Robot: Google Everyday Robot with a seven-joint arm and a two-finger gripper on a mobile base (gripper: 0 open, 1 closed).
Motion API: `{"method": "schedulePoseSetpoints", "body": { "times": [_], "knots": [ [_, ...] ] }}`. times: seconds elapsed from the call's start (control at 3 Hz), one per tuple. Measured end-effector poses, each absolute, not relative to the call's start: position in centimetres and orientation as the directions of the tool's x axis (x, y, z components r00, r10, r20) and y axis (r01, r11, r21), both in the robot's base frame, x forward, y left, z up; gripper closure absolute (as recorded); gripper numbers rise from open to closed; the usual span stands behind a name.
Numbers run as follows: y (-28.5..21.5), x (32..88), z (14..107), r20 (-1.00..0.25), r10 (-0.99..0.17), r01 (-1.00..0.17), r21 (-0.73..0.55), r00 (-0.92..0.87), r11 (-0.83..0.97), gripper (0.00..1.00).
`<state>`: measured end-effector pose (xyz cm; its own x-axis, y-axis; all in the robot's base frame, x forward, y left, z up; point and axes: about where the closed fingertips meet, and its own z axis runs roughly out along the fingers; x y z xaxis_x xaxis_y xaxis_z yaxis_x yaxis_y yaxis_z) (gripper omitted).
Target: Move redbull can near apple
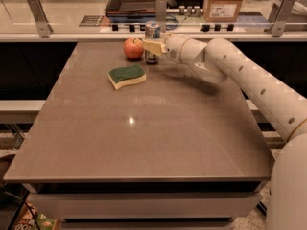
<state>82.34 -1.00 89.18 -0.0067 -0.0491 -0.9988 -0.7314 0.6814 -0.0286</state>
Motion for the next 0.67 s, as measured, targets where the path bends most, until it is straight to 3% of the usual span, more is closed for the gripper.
{"method": "schedulePoseSetpoints", "body": {
  "times": [0.67],
  "knots": [
    [-0.37,82.3,89.16,-0.999,-0.048,-0.737,-0.027,-0.007,0.675,0.12]
  ]
}}
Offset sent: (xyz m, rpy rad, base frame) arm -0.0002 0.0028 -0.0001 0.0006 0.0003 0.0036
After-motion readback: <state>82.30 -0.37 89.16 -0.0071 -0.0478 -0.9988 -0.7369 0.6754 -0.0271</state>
